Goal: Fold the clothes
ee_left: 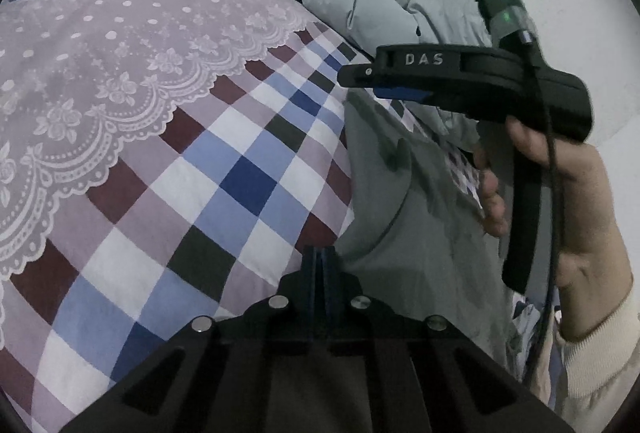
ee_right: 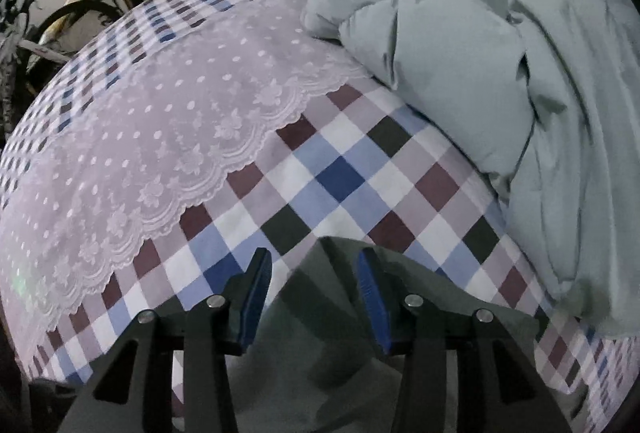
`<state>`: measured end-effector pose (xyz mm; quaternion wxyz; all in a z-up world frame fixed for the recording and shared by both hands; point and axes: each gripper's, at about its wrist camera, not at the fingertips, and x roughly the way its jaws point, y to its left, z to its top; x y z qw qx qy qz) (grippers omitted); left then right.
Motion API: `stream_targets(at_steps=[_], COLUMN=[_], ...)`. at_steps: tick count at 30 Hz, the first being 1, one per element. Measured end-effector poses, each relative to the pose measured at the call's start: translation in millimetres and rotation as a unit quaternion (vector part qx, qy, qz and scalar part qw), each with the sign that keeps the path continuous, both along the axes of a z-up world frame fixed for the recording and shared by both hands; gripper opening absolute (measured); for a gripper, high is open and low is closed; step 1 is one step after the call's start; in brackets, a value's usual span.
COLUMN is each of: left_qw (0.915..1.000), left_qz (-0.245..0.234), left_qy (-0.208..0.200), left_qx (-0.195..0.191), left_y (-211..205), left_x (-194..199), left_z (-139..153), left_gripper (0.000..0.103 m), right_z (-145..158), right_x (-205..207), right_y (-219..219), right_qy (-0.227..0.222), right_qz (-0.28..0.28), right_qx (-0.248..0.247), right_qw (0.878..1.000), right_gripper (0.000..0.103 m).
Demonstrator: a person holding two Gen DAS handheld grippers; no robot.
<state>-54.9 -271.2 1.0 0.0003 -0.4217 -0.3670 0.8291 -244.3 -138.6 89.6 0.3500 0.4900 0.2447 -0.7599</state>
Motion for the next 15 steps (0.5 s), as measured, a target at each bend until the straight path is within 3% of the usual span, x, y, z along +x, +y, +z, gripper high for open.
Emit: stream_targets(at_steps=[5, 9, 10, 11, 13, 15], left_qw=[0.9995, 0.9984, 0.9981, 0.9976, 0.9967, 0.9955], left_qz=[-0.027, -0.047, -0.052, -0.057, -0.068, -0.078], left_qy=[0.007, 0.02, 0.023, 0.027, 0.034, 0.042], left_qx=[0.011, 0.024, 0.025, 0.027, 0.03, 0.033], left_y=[-2, -1, 0, 2, 4, 7], left_x=[-7, -12, -13, -15, -17, -20], left_z=[1, 2, 3, 3, 4, 6], left_gripper=[0.002, 0.021, 0.028, 0.032, 0.047, 0.051], right_z=[1, -14, -15, -16, -13, -10], right_x=[9, 10, 11, 11, 11, 11], right_y=[-7, -16, -16, -17, -21, -23], right_qy=[0.004, 0.003, 0.006, 0.012, 0.023, 0.026], right_qz=[-0.018, -0.024, -0.024, -0.027, -0.025, -0.019], right_qx=[0.021, 0.055, 0.058, 0.061, 0.066, 0.064], right_qw=[1.0, 0.998, 0.998, 0.998, 0.997, 0.997], right_gripper=[0.047, 0.044, 0.037, 0.008, 0.003, 0.003])
